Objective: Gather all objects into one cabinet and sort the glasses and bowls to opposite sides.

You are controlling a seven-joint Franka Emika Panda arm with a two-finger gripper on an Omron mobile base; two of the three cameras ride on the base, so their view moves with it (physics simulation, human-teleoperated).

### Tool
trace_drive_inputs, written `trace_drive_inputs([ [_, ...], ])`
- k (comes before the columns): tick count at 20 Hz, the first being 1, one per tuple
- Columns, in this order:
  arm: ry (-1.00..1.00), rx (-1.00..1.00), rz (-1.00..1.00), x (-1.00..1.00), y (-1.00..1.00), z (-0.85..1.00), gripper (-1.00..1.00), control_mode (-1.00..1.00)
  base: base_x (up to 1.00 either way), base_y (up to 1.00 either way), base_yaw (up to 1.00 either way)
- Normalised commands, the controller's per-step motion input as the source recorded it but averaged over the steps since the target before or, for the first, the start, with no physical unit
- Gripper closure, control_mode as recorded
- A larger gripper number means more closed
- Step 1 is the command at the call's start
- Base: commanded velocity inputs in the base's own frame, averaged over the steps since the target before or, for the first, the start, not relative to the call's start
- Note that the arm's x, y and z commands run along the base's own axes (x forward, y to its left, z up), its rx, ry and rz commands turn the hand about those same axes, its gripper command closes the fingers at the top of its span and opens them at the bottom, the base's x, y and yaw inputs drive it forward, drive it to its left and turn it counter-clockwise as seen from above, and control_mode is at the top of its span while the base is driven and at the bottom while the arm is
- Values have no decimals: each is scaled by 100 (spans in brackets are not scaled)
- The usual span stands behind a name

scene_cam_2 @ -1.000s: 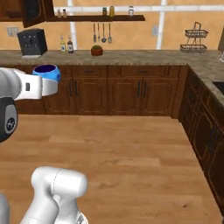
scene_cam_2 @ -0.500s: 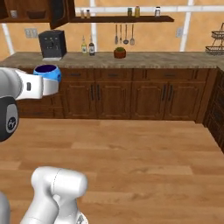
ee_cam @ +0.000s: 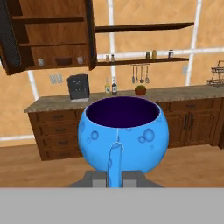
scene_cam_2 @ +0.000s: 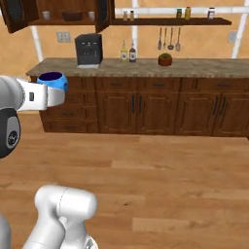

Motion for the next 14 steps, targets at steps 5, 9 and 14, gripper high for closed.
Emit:
trace_drive_inputs([
  [5, 0, 0, 0, 0, 0, 0, 100, 100, 35, 100, 15],
  [9, 0, 0, 0, 0, 0, 0, 100, 100, 60, 100, 27],
  [14, 0, 0, 0, 0, 0, 0, 100, 100, 98, 72, 28],
])
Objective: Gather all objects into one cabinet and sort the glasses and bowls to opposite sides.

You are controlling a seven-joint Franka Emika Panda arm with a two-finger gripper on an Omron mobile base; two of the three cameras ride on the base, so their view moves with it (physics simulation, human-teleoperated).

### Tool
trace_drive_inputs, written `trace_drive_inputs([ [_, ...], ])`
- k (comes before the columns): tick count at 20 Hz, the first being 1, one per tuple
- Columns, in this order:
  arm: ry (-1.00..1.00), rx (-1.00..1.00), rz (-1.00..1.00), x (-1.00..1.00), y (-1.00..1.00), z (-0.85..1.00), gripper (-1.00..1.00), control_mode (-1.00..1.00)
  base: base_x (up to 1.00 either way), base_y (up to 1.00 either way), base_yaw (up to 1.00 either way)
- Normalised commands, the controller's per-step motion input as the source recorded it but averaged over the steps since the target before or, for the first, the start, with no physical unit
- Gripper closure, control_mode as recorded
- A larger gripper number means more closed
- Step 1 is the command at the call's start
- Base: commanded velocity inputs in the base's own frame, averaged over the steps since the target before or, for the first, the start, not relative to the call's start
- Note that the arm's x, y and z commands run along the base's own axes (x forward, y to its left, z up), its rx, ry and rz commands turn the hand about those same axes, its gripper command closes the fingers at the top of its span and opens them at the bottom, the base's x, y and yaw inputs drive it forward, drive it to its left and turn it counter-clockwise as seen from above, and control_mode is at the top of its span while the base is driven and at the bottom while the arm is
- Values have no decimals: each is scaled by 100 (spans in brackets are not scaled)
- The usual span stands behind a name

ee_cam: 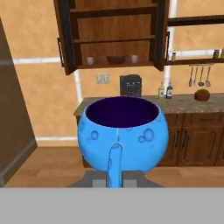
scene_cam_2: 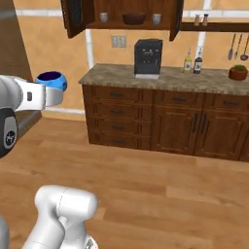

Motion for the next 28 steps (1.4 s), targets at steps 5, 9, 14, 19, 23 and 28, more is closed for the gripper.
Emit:
trace_drive_inputs([
  [5, 0, 0, 0, 0, 0, 0, 100, 100, 100, 16, 20],
  [9, 0, 0, 0, 0, 0, 0, 100, 100, 100, 0, 4],
  [14, 0, 0, 0, 0, 0, 0, 100, 100, 100, 1, 4],
  [19, 0, 0, 0, 0, 0, 0, 100, 100, 100, 38, 10],
  [23, 0, 0, 0, 0, 0, 0, 100, 100, 92, 35, 7],
  [28, 0, 0, 0, 0, 0, 0, 100, 100, 73, 12, -7],
])
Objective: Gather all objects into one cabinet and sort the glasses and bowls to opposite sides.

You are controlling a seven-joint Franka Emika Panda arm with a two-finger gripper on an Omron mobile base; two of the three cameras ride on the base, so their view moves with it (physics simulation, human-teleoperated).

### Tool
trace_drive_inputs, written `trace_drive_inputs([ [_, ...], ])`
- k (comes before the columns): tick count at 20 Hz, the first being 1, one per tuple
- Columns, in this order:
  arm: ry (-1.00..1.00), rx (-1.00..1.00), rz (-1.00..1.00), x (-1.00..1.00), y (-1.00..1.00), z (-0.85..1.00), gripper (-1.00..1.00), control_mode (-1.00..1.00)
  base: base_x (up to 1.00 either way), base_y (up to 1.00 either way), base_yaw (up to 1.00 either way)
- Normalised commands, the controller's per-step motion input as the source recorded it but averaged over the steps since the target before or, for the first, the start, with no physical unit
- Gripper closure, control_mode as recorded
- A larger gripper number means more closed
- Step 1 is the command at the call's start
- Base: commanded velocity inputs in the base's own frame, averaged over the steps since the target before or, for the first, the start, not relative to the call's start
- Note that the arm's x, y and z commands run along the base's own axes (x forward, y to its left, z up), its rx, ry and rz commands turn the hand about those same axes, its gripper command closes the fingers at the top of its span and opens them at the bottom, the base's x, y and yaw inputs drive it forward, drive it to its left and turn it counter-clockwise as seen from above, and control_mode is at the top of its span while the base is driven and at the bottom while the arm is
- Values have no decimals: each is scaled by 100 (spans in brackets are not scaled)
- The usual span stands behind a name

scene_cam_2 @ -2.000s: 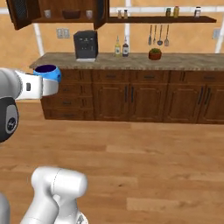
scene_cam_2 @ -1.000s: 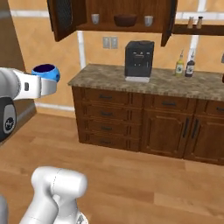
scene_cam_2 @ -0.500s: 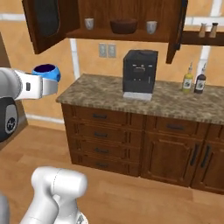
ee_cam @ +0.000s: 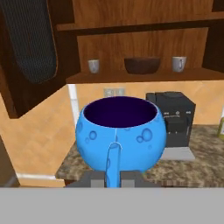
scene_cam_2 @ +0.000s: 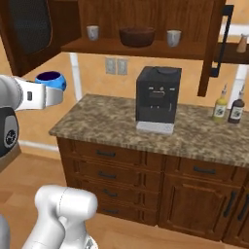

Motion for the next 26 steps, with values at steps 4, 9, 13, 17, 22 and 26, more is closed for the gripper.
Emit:
trace_drive_inputs([
  [4, 0, 0, 0, 0, 0, 0, 100, 100, 62, 0, -18],
  [9, 0, 0, 0, 0, 0, 0, 100, 100, 71, 24, -13],
  [13, 0, 0, 0, 0, 0, 0, 100, 100, 74, 36, -9],
  [17, 0, 0, 0, 0, 0, 0, 100, 100, 59, 26, -1],
  [22, 0, 0, 0, 0, 0, 0, 100, 100, 43, 5, 0],
  [26, 0, 0, 0, 0, 0, 0, 100, 100, 54, 1, -1],
])
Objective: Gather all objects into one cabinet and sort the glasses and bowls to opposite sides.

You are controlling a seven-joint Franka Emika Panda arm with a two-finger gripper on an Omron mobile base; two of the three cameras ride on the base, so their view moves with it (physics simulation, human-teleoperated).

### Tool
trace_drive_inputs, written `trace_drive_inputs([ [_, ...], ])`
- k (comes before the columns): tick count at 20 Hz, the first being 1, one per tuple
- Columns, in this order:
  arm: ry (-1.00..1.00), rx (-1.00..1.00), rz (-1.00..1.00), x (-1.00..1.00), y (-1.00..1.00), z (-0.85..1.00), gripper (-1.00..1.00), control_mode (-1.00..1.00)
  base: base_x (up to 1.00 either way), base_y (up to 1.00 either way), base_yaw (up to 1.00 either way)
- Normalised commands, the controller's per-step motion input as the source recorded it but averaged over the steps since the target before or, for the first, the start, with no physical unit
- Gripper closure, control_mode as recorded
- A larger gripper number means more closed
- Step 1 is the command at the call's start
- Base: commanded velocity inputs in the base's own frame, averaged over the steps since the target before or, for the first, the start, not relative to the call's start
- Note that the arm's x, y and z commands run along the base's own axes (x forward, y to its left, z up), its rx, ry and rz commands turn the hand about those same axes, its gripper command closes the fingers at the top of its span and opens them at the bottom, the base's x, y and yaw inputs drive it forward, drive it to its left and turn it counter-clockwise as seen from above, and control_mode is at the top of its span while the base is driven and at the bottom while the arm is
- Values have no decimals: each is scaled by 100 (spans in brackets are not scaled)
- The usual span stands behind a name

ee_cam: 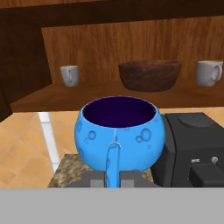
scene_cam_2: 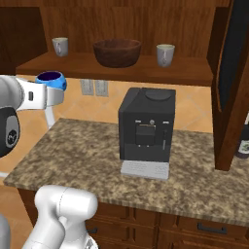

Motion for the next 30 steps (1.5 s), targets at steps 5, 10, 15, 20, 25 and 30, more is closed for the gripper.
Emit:
trace_drive_inputs([
  [5, 0, 0, 0, 0, 0, 0, 100, 100, 35, 2, -4],
  [10, -2, 0, 0, 5, 0, 0, 100, -100, 14, 0, -1],
  [15, -6, 1, 6, 32, 13, 14, 100, -100, 0, 0, 0],
  [20, 0, 6, 19, 50, 14, 33, 100, -100, 0, 0, 0],
  [25, 0, 4, 26, 29, 23, 34, 100, -100, 0, 0, 0],
  [30, 3, -9, 9, 40, 82, 0, 100, -100, 0, 0, 0],
])
